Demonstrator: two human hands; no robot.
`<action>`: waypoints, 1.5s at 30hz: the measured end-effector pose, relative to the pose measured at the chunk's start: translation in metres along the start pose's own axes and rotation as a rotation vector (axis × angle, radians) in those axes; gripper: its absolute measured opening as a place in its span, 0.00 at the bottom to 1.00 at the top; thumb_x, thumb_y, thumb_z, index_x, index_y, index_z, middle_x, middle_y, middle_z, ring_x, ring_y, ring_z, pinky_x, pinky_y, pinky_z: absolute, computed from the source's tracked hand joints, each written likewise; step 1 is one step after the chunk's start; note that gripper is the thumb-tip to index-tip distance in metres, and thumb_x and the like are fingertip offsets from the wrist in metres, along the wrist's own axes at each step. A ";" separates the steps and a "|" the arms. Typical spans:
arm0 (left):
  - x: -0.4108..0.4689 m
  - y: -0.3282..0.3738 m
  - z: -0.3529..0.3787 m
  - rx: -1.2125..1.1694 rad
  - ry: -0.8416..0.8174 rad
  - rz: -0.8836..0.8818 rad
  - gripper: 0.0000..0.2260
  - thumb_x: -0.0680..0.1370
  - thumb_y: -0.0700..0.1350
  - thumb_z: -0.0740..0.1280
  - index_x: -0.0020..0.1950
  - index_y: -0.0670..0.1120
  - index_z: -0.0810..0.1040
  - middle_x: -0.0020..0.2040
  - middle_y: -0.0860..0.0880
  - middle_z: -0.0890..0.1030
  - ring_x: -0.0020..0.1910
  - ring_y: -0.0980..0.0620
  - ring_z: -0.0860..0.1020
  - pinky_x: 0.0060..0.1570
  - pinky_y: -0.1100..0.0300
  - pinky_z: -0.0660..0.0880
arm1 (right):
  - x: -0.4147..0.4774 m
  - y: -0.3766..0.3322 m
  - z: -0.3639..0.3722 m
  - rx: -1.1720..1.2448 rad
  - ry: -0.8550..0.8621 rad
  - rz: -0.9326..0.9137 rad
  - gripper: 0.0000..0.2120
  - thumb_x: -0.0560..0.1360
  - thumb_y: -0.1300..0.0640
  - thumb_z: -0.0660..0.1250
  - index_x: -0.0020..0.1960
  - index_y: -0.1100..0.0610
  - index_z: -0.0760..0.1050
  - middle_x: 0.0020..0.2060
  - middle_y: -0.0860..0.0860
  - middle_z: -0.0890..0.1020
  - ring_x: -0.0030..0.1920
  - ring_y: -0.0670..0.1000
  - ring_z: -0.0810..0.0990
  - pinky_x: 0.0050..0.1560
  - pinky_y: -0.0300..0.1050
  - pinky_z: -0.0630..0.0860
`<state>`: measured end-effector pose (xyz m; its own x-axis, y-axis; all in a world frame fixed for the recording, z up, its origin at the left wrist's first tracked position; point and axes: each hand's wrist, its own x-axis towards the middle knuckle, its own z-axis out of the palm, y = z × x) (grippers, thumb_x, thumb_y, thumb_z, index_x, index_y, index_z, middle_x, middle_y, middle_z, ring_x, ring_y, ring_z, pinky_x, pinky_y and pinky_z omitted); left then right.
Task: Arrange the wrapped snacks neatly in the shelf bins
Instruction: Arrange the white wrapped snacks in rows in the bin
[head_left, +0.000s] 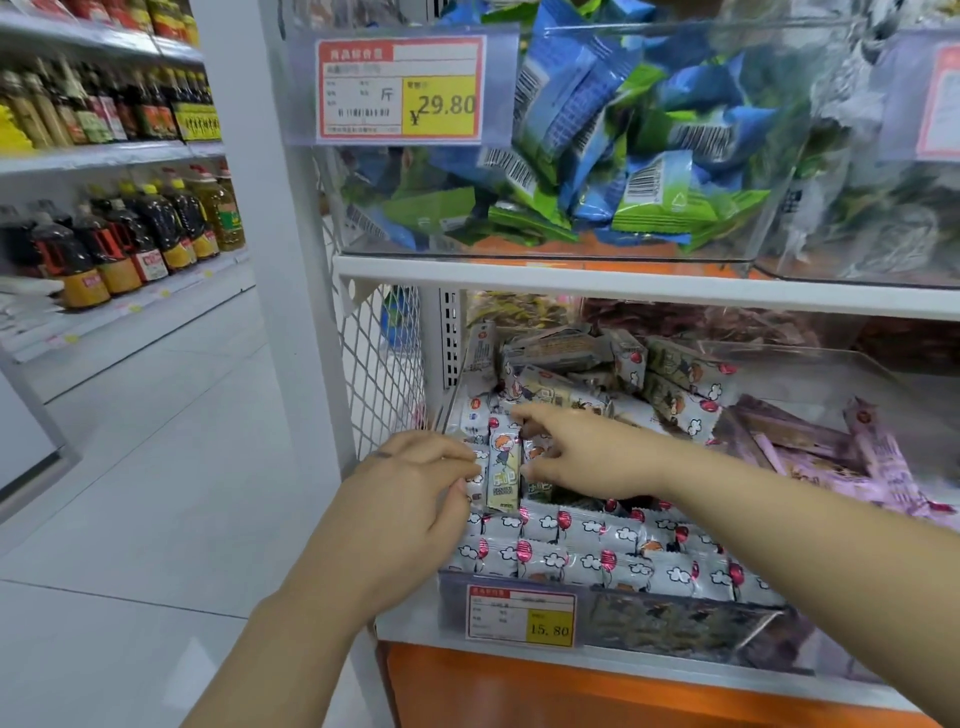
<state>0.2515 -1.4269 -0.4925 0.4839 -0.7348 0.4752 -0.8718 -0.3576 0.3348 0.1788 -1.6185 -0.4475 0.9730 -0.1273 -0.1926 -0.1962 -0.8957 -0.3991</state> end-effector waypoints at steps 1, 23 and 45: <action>0.000 0.001 0.000 0.010 -0.010 0.000 0.24 0.74 0.53 0.48 0.55 0.51 0.82 0.54 0.61 0.78 0.56 0.65 0.66 0.57 0.64 0.66 | 0.002 -0.002 0.002 0.035 0.022 0.004 0.30 0.79 0.52 0.62 0.76 0.51 0.52 0.67 0.51 0.70 0.60 0.48 0.74 0.55 0.35 0.66; -0.003 0.005 -0.002 -0.207 0.040 -0.176 0.14 0.78 0.43 0.61 0.61 0.56 0.76 0.64 0.61 0.67 0.57 0.67 0.69 0.58 0.71 0.67 | 0.011 -0.014 0.011 0.578 0.182 0.170 0.21 0.76 0.53 0.66 0.66 0.57 0.68 0.40 0.50 0.78 0.41 0.50 0.76 0.46 0.44 0.73; 0.001 0.024 -0.010 0.020 -0.360 -0.341 0.17 0.78 0.48 0.52 0.59 0.53 0.78 0.61 0.52 0.75 0.57 0.53 0.73 0.57 0.56 0.72 | -0.001 -0.011 -0.016 0.329 0.066 -0.071 0.07 0.76 0.55 0.66 0.41 0.54 0.72 0.23 0.42 0.75 0.29 0.42 0.77 0.41 0.43 0.80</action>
<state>0.2316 -1.4301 -0.4755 0.6878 -0.7253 0.0293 -0.6717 -0.6206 0.4047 0.1816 -1.6149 -0.4287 0.9893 -0.1059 -0.1000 -0.1457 -0.7194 -0.6792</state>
